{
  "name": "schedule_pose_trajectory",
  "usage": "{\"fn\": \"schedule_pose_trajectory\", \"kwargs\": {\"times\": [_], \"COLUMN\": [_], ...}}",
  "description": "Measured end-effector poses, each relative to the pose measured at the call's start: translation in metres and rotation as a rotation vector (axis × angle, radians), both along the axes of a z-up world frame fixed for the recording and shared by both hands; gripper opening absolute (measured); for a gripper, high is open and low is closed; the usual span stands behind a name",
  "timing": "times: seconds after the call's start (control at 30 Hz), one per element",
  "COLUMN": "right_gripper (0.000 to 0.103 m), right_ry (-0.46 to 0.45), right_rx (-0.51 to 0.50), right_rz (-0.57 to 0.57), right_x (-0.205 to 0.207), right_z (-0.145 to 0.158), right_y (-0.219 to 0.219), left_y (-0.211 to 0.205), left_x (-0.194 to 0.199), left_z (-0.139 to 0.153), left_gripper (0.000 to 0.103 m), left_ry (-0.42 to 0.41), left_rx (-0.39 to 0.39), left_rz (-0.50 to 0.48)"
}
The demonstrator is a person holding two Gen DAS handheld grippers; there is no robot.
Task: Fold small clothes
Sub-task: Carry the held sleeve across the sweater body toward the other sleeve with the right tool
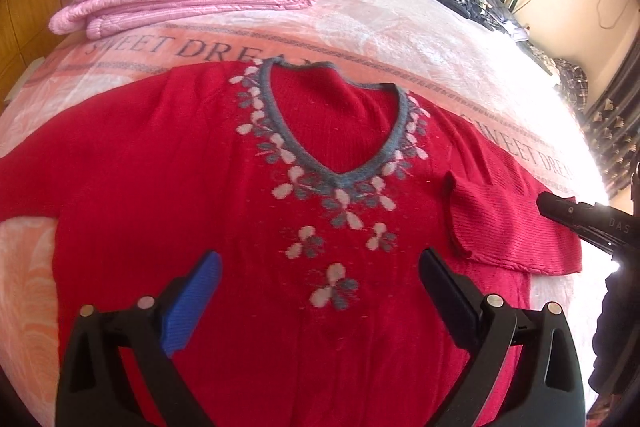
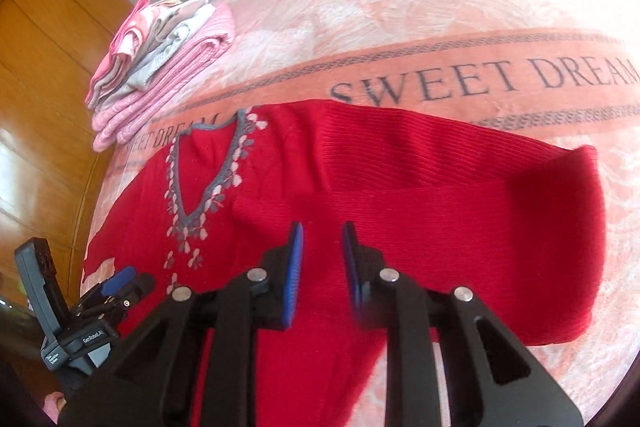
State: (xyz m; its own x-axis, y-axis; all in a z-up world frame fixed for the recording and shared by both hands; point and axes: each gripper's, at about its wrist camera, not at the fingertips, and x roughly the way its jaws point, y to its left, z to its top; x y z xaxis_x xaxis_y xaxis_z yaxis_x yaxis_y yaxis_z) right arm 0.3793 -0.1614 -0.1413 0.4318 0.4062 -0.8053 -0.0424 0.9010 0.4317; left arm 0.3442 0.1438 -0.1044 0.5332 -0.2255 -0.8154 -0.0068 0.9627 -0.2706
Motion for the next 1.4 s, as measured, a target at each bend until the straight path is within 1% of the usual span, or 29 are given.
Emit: {"fn": "schedule_pose_trajectory", "kwargs": {"times": [0.13, 0.33, 0.43, 0.5, 0.57, 0.6, 0.63, 0.67, 0.73, 0.77, 0.8, 0.83, 0.9, 0.93, 1.07, 1.17, 1.27, 1.4], "right_gripper": [0.021, 0.021, 0.021, 0.021, 0.021, 0.021, 0.021, 0.021, 0.019, 0.019, 0.019, 0.021, 0.021, 0.021, 0.021, 0.021, 0.021, 0.021], "right_ry": [0.015, 0.0, -0.008, -0.01, -0.008, -0.005, -0.002, 0.001, 0.004, 0.002, 0.001, 0.001, -0.003, -0.005, -0.021, -0.04, -0.057, -0.07], "right_rx": [0.027, 0.068, 0.085, 0.094, 0.095, 0.1, 0.106, 0.11, 0.11, 0.107, 0.105, 0.105, 0.103, 0.107, 0.145, 0.194, 0.223, 0.226], "right_rz": [-0.054, -0.096, -0.112, -0.114, -0.117, -0.118, -0.12, -0.124, -0.125, -0.126, -0.127, -0.127, -0.132, -0.134, -0.143, -0.141, -0.123, -0.077], "right_x": [-0.015, -0.038, -0.049, -0.054, -0.059, -0.062, -0.064, -0.065, -0.067, -0.069, -0.069, -0.069, -0.068, -0.068, -0.066, -0.062, -0.056, -0.045], "right_z": [-0.01, -0.014, -0.016, -0.019, -0.022, -0.024, -0.026, -0.028, -0.031, -0.031, -0.031, -0.03, -0.029, -0.028, -0.021, -0.013, -0.004, 0.006], "right_y": [-0.052, -0.11, -0.131, -0.141, -0.148, -0.151, -0.154, -0.156, -0.159, -0.16, -0.161, -0.16, -0.161, -0.162, -0.161, -0.156, -0.143, -0.115], "left_y": [-0.035, -0.077, -0.094, -0.107, -0.118, -0.123, -0.127, -0.13, -0.13, -0.128, -0.124, -0.118, -0.104, -0.1, -0.09, -0.074, -0.044, 0.013], "left_x": [0.014, 0.033, 0.037, 0.038, 0.038, 0.038, 0.038, 0.039, 0.036, 0.036, 0.035, 0.034, 0.031, 0.029, 0.021, 0.015, 0.014, 0.015], "left_z": [-0.005, -0.017, -0.022, -0.022, -0.021, -0.021, -0.022, -0.022, -0.022, -0.022, -0.021, -0.019, -0.011, -0.006, 0.02, 0.038, 0.052, 0.061], "left_gripper": [0.099, 0.098, 0.098, 0.098, 0.095, 0.087, 0.075, 0.071, 0.049, 0.042, 0.023, 0.004, 0.003, 0.003, 0.003, 0.003, 0.003, 0.003], "left_ry": [0.019, 0.043, 0.043, 0.025, 0.006, 0.002, 0.003, -0.002, -0.028, -0.037, -0.054, -0.074, -0.119, -0.142, -0.226, -0.266, -0.291, -0.299], "left_rx": [-0.069, -0.129, -0.114, -0.084, -0.068, -0.058, -0.04, -0.008, 0.042, 0.061, 0.059, 0.032, -0.041, -0.057, -0.084, -0.103, -0.107, -0.103], "left_rz": [-0.053, -0.107, -0.113, -0.132, -0.154, -0.158, -0.156, -0.143, -0.121, -0.108, -0.095, -0.087, -0.075, -0.067, -0.07, -0.044, 0.005, 0.105]}}
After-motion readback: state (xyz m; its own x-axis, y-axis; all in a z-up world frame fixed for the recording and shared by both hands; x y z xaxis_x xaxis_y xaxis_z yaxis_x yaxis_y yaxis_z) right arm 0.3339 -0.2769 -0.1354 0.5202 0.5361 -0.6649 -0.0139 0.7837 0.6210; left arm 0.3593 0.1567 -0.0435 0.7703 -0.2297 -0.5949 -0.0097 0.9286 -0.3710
